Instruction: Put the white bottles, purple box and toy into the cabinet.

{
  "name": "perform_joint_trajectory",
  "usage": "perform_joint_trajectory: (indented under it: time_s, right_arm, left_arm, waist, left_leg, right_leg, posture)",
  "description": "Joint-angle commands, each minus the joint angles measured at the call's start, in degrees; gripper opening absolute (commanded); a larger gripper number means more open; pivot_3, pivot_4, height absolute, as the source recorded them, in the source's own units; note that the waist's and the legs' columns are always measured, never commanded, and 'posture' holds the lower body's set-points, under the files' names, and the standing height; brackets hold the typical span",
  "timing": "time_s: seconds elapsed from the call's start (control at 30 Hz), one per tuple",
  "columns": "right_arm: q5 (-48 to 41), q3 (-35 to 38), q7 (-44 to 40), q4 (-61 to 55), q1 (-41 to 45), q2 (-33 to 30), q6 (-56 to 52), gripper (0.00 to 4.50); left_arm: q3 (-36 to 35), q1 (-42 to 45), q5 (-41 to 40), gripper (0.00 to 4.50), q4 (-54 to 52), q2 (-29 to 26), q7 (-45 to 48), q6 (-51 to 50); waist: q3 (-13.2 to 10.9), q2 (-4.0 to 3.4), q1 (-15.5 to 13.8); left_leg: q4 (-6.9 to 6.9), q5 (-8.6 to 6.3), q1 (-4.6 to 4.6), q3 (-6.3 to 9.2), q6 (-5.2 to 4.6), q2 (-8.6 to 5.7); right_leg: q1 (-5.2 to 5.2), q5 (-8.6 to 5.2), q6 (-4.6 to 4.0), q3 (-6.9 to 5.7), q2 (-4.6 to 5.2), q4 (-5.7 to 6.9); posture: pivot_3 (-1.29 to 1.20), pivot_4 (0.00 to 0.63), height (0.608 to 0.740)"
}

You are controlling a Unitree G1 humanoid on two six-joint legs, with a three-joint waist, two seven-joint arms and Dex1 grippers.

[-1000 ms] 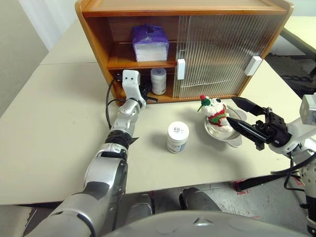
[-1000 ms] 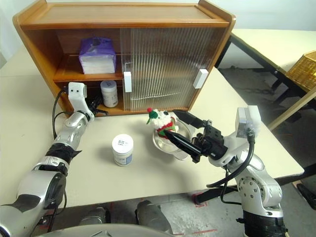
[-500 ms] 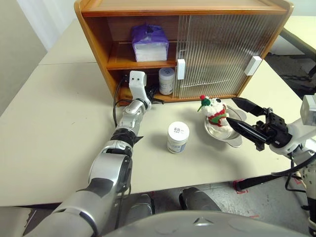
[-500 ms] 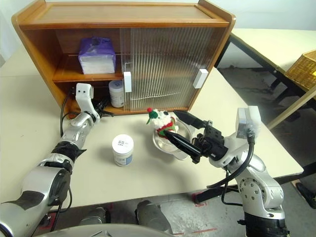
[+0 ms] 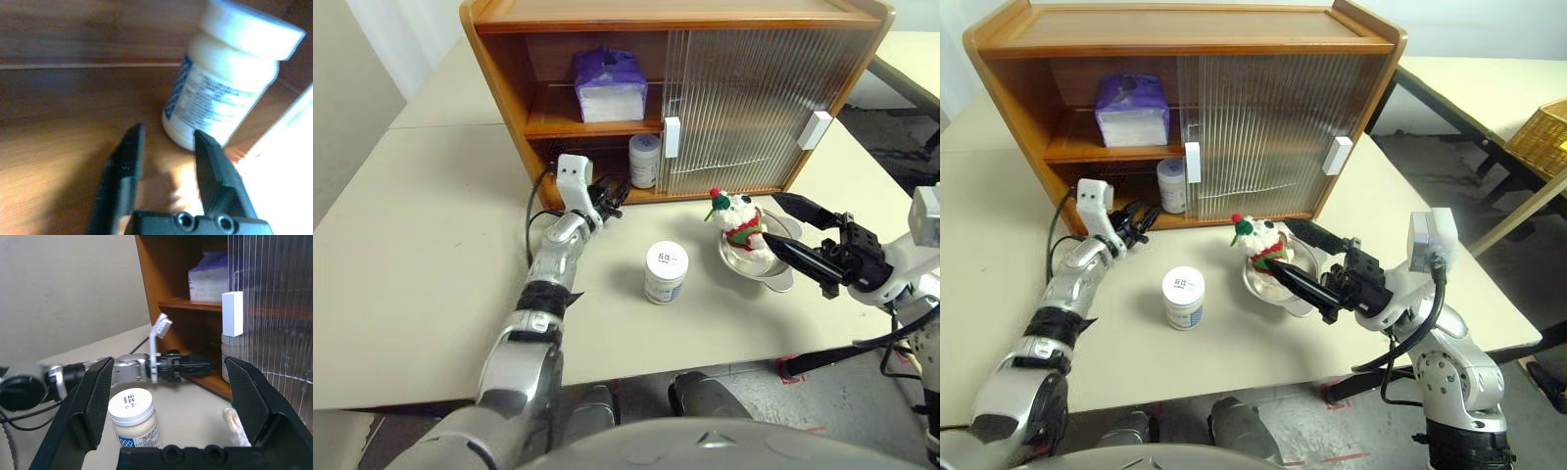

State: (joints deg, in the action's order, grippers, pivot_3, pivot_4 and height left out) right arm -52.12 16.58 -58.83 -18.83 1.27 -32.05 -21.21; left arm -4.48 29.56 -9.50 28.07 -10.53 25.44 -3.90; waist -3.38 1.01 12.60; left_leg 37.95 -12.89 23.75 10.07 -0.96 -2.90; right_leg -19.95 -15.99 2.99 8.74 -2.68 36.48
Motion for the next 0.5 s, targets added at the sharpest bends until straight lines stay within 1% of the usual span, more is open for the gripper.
perform_joint_trajectory:
  time_s: [0.03,0.1,0.17,0.23,0.27,0.3,0.33,0.4,0.43,0.5]
  right_arm:
    - [-0.09,-0.12,-0.76,1.40,1.01,-0.24,-0.34,4.50]
    - [0.05,-0.19,-1.35,2.18,1.56,-0.38,-0.37,4.50]
    - [0.17,-0.38,-1.91,2.85,2.10,-0.50,-0.47,4.50]
    - [0.36,-0.65,-2.44,3.41,2.74,-0.67,-0.66,4.50]
    - [0.50,-0.71,-2.74,3.80,3.09,-0.82,-0.71,4.50]
    - [0.78,-0.80,-3.10,4.32,3.53,-1.06,-0.75,4.50]
    - [0.99,-0.85,-3.35,4.69,3.83,-1.22,-0.76,4.50]
    - [1.14,-0.97,-3.67,5.38,4.56,-1.36,-0.87,4.50]
    - [1.15,-1.02,-3.78,5.61,4.86,-1.37,-0.94,4.50]
    - [1.40,-1.24,-4.24,6.23,5.35,-1.44,-0.97,4.50]
  left_arm:
    - [0.82,-6.68,-1.91,3.69,-14.36,-3.16,1.93,-9.16]
    - [0.95,-10.59,-3.10,4.43,-20.44,-5.78,3.99,-12.23]
    - [0.25,-14.38,-6.41,4.47,-25.21,-8.51,8.87,-12.72]
    - [0.14,-18.13,-11.88,4.47,-28.93,-12.33,18.81,-12.29]
    - [0.52,-19.68,-14.23,4.47,-30.20,-14.58,24.33,-12.03]
    - [0.91,-20.99,-15.52,4.47,-30.44,-17.67,30.09,-11.01]
    - [1.19,-21.71,-16.21,4.47,-30.36,-19.74,33.65,-10.23]
    - [1.55,-22.27,-17.47,4.47,-28.86,-22.64,39.50,-9.33]
    - [1.63,-22.30,-18.16,4.47,-27.98,-23.28,41.56,-9.26]
    - [2.60,-22.05,-18.22,4.47,-24.68,-23.44,46.19,-6.71]
  waist:
    - [0.00,0.01,0.00]
    - [0.00,0.00,-0.41]
    - [0.01,0.00,-0.90]
    - [0.01,0.00,-1.48]
    - [0.01,0.00,-1.70]
    - [0.01,0.01,-1.94]
    - [0.02,-0.02,-2.30]
    - [0.07,-0.10,-3.01]
    - [0.10,-0.16,-3.45]
    - [0.30,-0.44,-4.22]
  left_leg:
    - [0.00,0.02,-0.01,-0.03,0.04,-0.07]
    - [-0.03,0.02,-0.05,0.02,0.10,-0.03]
    - [-0.10,0.03,-0.12,0.21,0.13,0.20]
    - [-0.17,0.04,-0.19,0.49,0.21,0.27]
    - [-0.20,0.04,-0.19,0.62,0.23,0.33]
    - [-0.23,0.02,-0.18,0.68,0.27,0.41]
    - [-0.24,-0.02,-0.16,0.72,0.35,0.44]
    - [-0.29,-0.23,-0.14,0.83,0.74,0.55]
    - [-0.30,-0.43,-0.14,0.84,1.07,0.61]
    - [-0.37,-0.51,-0.08,0.82,1.21,0.71]
  right_leg:
    - [0.00,0.01,-0.04,0.00,-0.03,0.00]
    - [0.01,0.05,-0.19,-0.03,-0.10,0.00]
    - [0.00,0.13,-0.37,-0.02,-0.10,0.01]
    - [-0.02,0.35,-0.82,0.00,-0.10,0.05]
    - [-0.09,0.37,-0.90,0.02,-0.06,0.07]
    - [-0.18,0.44,-1.14,0.07,0.06,0.12]
    - [-0.28,0.47,-1.42,0.04,0.31,0.17]
    - [-0.58,0.51,-1.64,0.00,0.37,0.21]
    - [-0.73,0.52,-1.74,-0.03,0.37,0.21]
    - [-0.86,0.56,-1.84,-0.06,0.37,0.23]
  posture:
    - [-0.27,0.063,0.740]
    - [-0.25,0.064,0.740]
    - [-0.24,0.064,0.740]
    - [-0.23,0.065,0.740]
    - [-0.23,0.065,0.740]
    - [-0.22,0.066,0.740]
    - [-0.22,0.066,0.740]
    - [-0.21,0.068,0.740]
    - [-0.21,0.068,0.740]
    - [-0.21,0.067,0.740]
